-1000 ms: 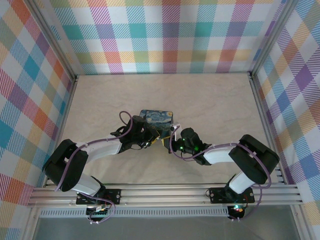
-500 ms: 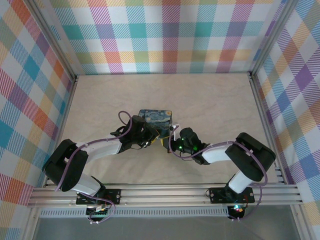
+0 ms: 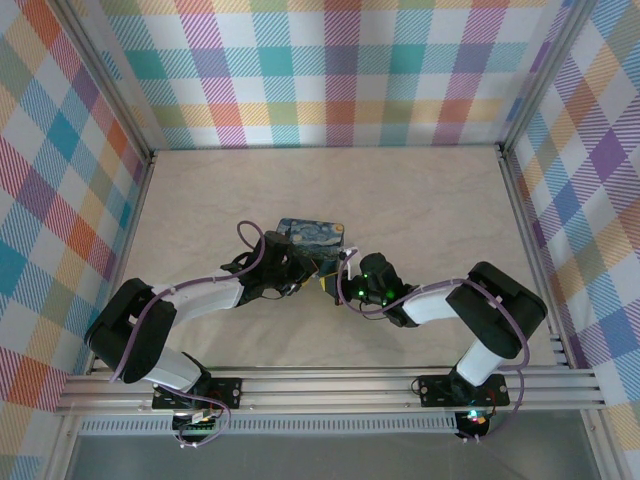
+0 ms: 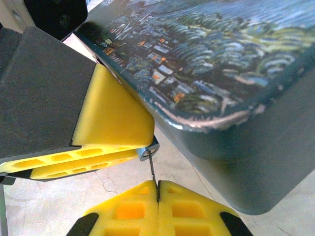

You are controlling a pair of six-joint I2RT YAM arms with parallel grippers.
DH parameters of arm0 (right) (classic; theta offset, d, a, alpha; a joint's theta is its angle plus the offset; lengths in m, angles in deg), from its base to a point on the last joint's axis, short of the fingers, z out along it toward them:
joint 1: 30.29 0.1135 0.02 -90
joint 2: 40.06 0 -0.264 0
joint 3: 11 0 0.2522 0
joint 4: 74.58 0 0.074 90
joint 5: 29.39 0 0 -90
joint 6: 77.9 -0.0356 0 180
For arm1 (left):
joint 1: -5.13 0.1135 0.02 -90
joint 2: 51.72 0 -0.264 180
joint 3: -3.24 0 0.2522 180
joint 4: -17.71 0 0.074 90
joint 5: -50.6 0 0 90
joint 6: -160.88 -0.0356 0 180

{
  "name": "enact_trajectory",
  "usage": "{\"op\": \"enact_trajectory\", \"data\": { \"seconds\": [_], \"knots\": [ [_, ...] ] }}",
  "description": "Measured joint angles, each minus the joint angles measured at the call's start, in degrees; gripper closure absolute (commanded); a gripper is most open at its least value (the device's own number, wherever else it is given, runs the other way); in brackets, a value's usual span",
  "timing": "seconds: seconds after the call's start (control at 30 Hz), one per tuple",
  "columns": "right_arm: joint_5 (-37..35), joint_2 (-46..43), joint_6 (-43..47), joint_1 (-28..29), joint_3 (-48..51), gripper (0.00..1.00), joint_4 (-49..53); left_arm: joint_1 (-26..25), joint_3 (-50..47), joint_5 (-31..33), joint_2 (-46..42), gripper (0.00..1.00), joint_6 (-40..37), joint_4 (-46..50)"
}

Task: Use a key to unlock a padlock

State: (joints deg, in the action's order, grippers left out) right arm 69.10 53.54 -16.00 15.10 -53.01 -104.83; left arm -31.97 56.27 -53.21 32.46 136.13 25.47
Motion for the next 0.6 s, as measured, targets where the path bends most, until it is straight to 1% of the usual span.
{"op": "enact_trajectory", "data": {
  "seconds": [0.6],
  "knots": [
    [1.2,0.9,1.6,-0.9,-0.8,1.00,0.3,0.0,0.5,0.6,0.1,0.88,-0.6,0.3]
  ]
}}
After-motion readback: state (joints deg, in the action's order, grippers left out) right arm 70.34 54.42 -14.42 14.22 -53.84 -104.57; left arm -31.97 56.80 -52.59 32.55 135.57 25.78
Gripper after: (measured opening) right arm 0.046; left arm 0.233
